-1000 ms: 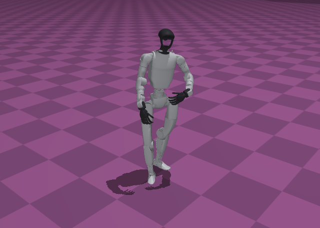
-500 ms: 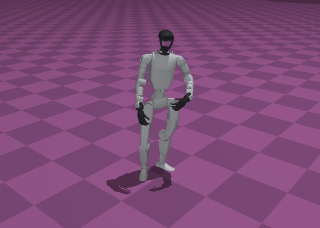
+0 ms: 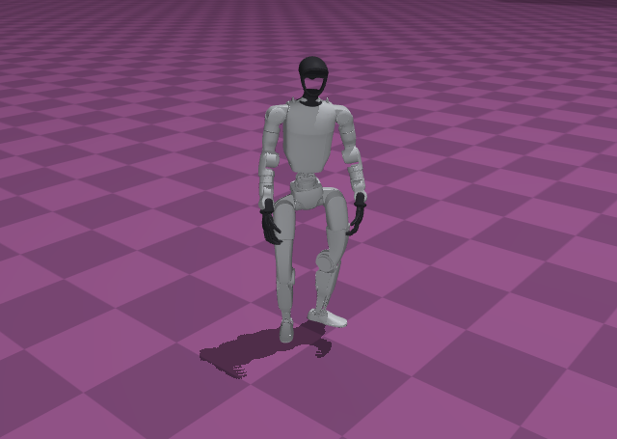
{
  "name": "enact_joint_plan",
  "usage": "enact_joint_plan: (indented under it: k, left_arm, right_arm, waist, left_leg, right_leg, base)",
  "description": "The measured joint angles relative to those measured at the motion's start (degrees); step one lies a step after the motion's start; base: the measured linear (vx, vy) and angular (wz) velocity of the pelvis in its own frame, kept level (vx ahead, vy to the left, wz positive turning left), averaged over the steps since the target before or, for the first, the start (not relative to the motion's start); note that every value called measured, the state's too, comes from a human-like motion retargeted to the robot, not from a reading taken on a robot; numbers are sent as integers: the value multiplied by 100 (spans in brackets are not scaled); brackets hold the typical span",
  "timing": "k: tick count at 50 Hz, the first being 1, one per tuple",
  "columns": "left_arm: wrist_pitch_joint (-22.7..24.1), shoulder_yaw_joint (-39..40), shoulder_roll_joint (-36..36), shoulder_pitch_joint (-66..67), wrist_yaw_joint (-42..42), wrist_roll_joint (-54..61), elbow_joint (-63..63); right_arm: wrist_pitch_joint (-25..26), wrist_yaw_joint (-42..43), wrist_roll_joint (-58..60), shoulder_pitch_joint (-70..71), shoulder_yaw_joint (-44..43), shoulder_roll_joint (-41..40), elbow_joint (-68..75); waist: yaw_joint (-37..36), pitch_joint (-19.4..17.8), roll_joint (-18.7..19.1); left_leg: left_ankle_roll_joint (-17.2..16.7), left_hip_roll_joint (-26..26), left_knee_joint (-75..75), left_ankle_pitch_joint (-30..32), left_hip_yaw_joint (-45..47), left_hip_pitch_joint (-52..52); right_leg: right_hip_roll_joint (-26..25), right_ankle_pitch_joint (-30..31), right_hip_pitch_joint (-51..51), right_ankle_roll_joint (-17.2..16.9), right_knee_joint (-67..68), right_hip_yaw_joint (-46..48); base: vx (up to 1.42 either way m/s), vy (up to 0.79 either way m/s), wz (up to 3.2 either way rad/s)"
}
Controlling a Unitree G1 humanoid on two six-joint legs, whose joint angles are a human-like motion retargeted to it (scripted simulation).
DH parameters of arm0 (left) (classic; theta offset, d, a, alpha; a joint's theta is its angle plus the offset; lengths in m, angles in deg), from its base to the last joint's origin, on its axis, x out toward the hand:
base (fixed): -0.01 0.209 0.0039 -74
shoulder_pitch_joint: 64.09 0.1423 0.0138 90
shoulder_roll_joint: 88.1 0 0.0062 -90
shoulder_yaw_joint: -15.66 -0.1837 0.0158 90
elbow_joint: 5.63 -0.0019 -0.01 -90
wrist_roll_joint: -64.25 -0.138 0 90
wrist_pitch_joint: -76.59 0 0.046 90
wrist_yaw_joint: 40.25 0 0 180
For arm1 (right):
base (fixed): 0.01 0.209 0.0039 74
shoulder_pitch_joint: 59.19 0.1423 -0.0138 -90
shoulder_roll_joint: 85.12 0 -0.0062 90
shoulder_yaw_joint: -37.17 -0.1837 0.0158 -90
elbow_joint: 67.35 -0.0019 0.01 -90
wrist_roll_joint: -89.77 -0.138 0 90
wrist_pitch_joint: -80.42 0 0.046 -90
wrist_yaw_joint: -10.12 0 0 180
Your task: Walk
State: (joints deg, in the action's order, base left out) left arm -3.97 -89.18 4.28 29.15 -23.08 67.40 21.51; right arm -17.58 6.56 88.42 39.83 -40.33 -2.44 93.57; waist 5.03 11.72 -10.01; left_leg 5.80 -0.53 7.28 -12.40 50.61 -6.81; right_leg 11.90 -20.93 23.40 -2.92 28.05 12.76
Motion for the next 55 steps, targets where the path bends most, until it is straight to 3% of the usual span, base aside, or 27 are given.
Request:
enact_joint_plan:
  k: [15,26,30,32,35,38,42,47,50,55]
  left_arm:
    - [179,-165,150,117,-55,145,593]
    - [214,-106,307,137,-361,-1,681]
    - [168,65,290,69,-546,27,625]
    - [133,166,250,61,-638,70,559]
    - [76,311,184,55,-792,141,420]
    - [46,424,78,52,-911,205,269]
    - [48,513,-75,55,-1036,311,84]
    - [101,536,-159,-18,-1213,417,-138]
    - [125,544,-183,-3,-1349,432,-187]
    - [183,633,-163,9,-1542,503,-208]
  right_arm:
    - [-40,-117,-133,-94,280,-19,92]
    - [-69,-174,145,-166,538,-82,-66]
    - [-79,-167,261,-211,589,-67,-133]
    - [-78,-143,297,-231,603,-74,-174]
    - [-67,-70,314,-244,587,-77,-252]
    - [-45,16,299,-242,532,-39,-342]
    - [-41,131,229,-265,463,16,-512]
    - [-73,227,200,-279,440,23,-702]
    - [-96,282,271,-324,489,16,-755]
    - [-90,386,358,-325,528,-9,-652]
  waist:
    - [-308,-32,182]
    - [-381,-79,7]
    - [-460,-159,-150]
    - [-581,-261,-191]
    - [-836,-436,-71]
    - [-1100,-532,155]
    - [-1334,-574,328]
    - [-1342,-583,320]
    - [-1335,-522,424]
    - [-1354,-505,317]
  left_leg:
    - [-7,0,273,-321,-953,-356]
    - [103,-16,248,-238,-1070,-243]
    - [256,-291,1270,-441,-1231,-516]
    - [305,-492,2259,-768,-1735,-960]
    - [423,-896,4040,-1460,-2637,-1845]
    - [477,-1095,5008,-1766,-3207,-2548]
    - [342,-769,4766,-1794,-3629,-3150]
    - [35,32,2884,-1260,-3842,-3385]
    - [-111,235,2125,-1079,-4036,-3553]
    - [-40,558,1950,-743,-4206,-3521]
  right_leg:
    - [-487,132,-249,-62,-655,0]
    - [-597,107,-340,-124,-848,-109]
    - [-650,51,-448,-46,-898,-293]
    - [-781,31,-550,15,-898,-463]
    - [-1191,-5,-732,133,-908,-700]
    - [-1623,0,-903,217,-1006,-938]
    - [-1872,-34,-1118,235,-1174,-1260]
    - [-1747,-245,-1418,211,-1314,-1498]
    - [-1807,-507,-1485,250,-1022,-1582]
    - [-1613,-927,-1665,229,-250,-1680]
  base:
    - [4,-7,-26]
    - [4,-6,-32]
    - [8,-11,-53]
    - [9,-12,-104]
    - [12,-11,-120]
    - [19,-7,-111]
    - [28,-2,-81]
    - [37,2,-32]
    - [43,3,-26]
    - [56,5,-20]
